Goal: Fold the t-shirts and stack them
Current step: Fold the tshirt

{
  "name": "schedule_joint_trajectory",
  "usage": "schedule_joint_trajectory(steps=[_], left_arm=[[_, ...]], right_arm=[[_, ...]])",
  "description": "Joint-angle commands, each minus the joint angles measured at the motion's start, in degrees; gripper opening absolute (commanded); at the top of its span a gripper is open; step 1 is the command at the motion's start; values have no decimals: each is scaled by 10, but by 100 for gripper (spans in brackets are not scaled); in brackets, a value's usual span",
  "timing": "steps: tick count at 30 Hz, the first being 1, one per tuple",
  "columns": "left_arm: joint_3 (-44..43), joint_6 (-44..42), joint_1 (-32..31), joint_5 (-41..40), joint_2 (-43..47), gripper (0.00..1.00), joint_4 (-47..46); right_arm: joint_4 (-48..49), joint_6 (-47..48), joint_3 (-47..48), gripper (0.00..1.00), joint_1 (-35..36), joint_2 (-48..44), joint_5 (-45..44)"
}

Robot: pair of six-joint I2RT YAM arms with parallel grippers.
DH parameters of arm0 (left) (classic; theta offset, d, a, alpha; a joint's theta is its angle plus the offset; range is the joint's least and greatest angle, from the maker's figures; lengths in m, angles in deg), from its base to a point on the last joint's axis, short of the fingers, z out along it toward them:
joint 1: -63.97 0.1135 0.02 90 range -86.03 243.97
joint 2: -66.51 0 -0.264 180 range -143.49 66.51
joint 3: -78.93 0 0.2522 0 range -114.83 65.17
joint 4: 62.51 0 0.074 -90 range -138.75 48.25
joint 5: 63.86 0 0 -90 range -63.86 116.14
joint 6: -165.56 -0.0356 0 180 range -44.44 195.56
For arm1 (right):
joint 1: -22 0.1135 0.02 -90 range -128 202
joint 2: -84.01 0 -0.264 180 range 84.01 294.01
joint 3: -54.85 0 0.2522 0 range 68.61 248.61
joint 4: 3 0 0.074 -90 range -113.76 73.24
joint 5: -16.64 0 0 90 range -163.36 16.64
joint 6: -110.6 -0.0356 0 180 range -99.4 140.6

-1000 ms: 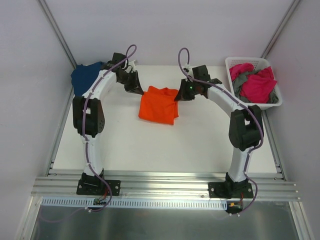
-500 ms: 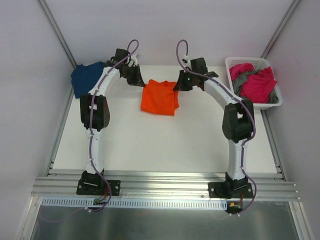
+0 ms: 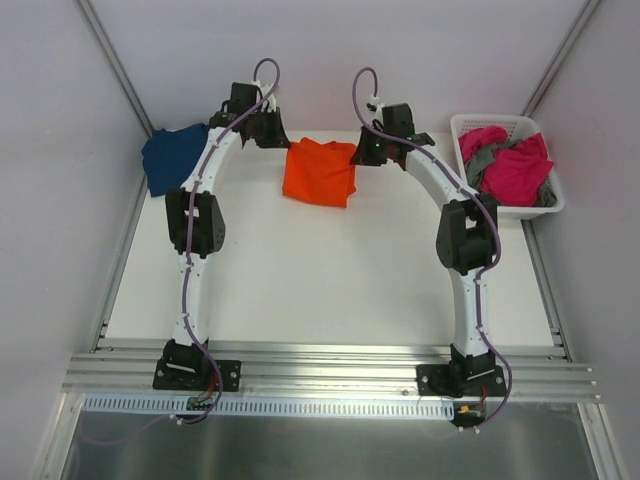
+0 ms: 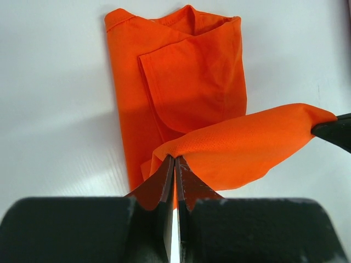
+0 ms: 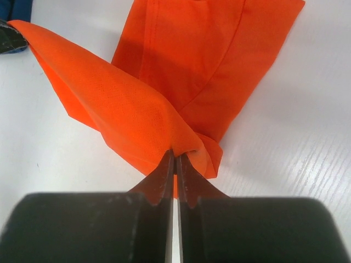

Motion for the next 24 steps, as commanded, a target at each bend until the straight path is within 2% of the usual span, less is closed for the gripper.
schedule_joint_trajectory(steps=[1, 8, 16, 24], left_arm=[[13, -6, 5, 2, 25, 0, -15], [151, 27, 16, 74, 128, 0, 22], [296, 42, 23, 105, 248, 0, 73], [438, 72, 21, 139, 380, 0, 96]], right_arm=[[4, 14, 5, 0, -1, -12, 1], [1, -15, -84, 0, 8, -85, 44], [-9, -41, -201, 0, 24, -179, 78], [-54, -53, -275, 0, 37, -259, 104]])
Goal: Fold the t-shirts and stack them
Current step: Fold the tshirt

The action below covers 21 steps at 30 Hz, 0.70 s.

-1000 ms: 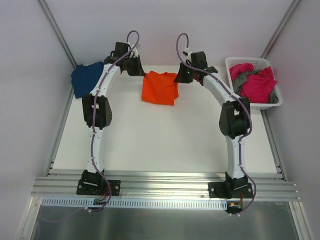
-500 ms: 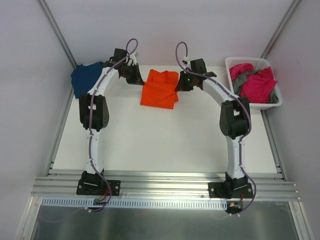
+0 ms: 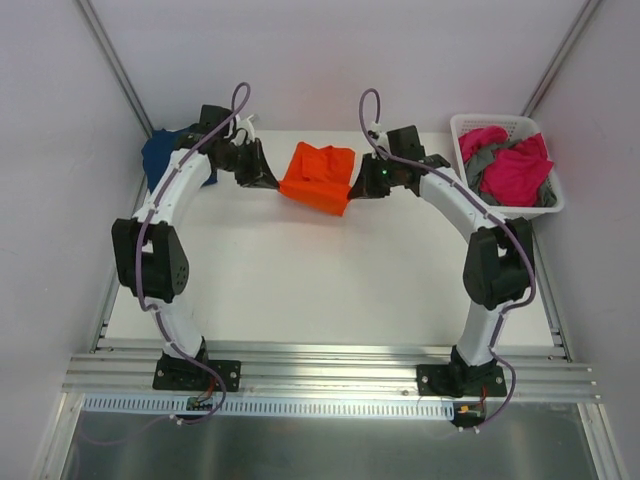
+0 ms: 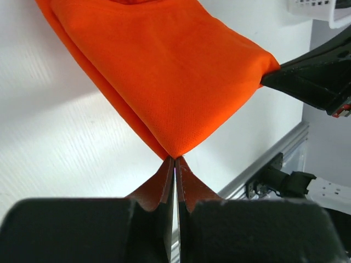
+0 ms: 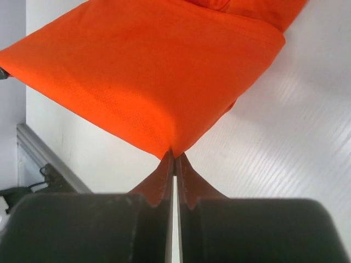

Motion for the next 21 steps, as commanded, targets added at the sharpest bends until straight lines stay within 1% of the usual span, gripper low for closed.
schedule_joint_trajectory(steps=[1, 2, 3, 4, 5, 6, 8, 9, 11, 12, 16, 21], left_arm=[[72, 24, 3, 32, 69, 0, 27], [93, 29, 3, 34, 94, 0, 27], [134, 39, 3, 38, 104, 0, 29], [155, 44, 3, 41, 114, 0, 29], [175, 47, 2, 43, 134, 0, 29], [213, 53, 1, 47, 144, 0, 29], [249, 65, 0, 51, 170, 0, 30], [285, 69, -1, 52, 179, 0, 29], [319, 79, -1, 58, 204, 0, 30], [353, 85, -3, 58, 213, 0, 31], [420, 93, -10, 51, 250, 0, 35], [464, 94, -18, 41, 283, 0, 36]], right_arm=[[-32, -13, -29, 0, 8, -63, 36], [-33, -19, -53, 0, 10, -71, 40], [-32, -24, -66, 0, 10, -78, 44], [-30, -28, -80, 0, 14, -85, 50], [-27, -34, -113, 1, 14, -96, 51], [-21, -36, -128, 1, 15, -102, 54], [-15, -44, -159, 0, 17, -116, 61], [-14, -47, -187, 0, 17, -120, 62], [-15, -50, -212, 0, 18, -127, 72], [-18, -53, -237, 0, 18, -133, 73], [-41, -51, -280, 0, 26, -150, 81], [-45, -55, -298, 0, 44, -163, 86]])
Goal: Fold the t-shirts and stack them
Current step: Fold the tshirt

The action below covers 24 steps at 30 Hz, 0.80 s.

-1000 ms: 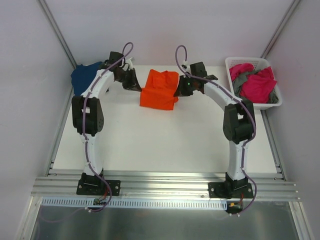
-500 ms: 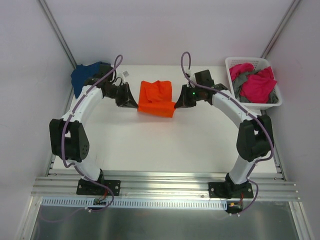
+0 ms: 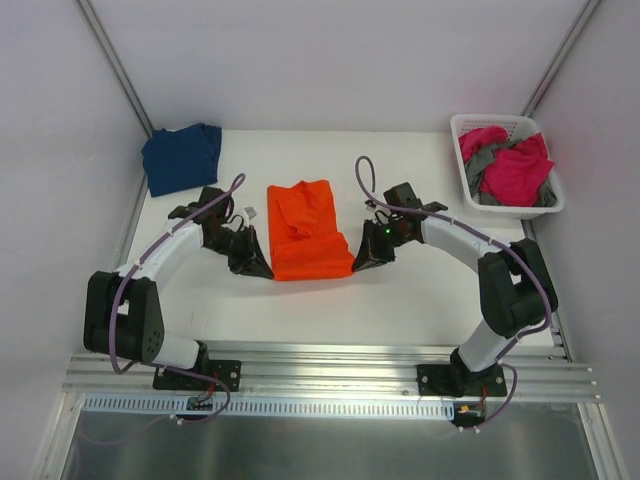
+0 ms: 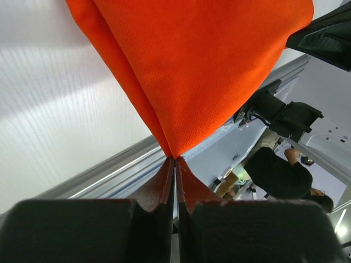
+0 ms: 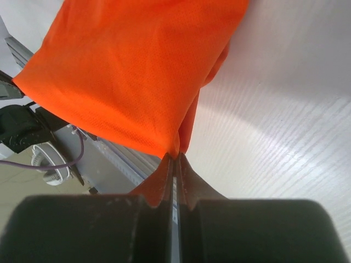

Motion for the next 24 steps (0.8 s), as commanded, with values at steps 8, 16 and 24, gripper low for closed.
schedule_joint_trajectory(steps=[8, 16, 24], left_arm=[[65, 13, -2, 6, 45, 0, 18], [51, 10, -4, -7, 59, 99, 31], [-77, -5, 0, -73, -41, 99, -44]], right_arm=[[4, -12, -8, 1, 41, -39, -5], [-46, -13, -32, 74, 79, -62, -42], [-28, -5, 16, 98, 73, -47, -64]])
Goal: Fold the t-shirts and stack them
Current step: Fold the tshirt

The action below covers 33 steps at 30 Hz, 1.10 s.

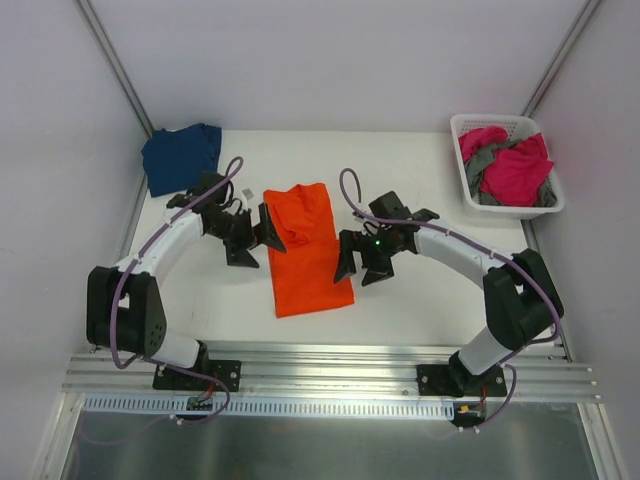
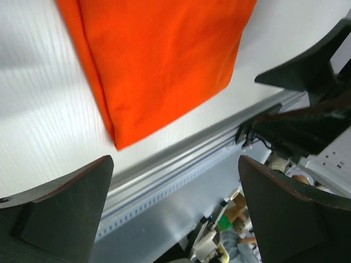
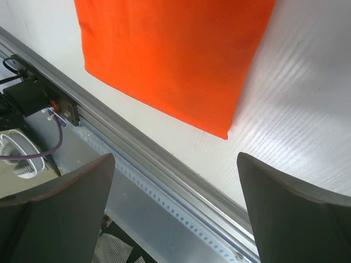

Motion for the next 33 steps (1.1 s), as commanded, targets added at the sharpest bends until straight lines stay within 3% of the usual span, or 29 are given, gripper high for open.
schedule_joint_trajectory(steps=[1, 2, 7, 9, 13, 21, 33], left_arm=[[-58, -28, 3, -34, -52, 99, -49], [-75, -47, 5, -41, -92, 99, -50], [-159, -43, 25, -1, -192, 69, -48], [-166, -38, 25, -1, -206, 67, -49], [-169, -40, 24, 0, -234, 51, -50], [-146, -36, 24, 10, -248, 50, -50], [-128, -26, 23, 15, -273, 50, -52]], right_arm=[[12, -2, 41, 98, -6, -6, -15], [16, -4, 54, 98, -7, 4, -16], [18, -7, 93, 99, -27, 30, -25], [18, -9, 103, 98, -39, 35, -26], [17, -11, 99, 98, -56, 28, -27], [32, -18, 56, 98, -82, 8, -36], [36, -26, 105, 98, -95, 39, -33]])
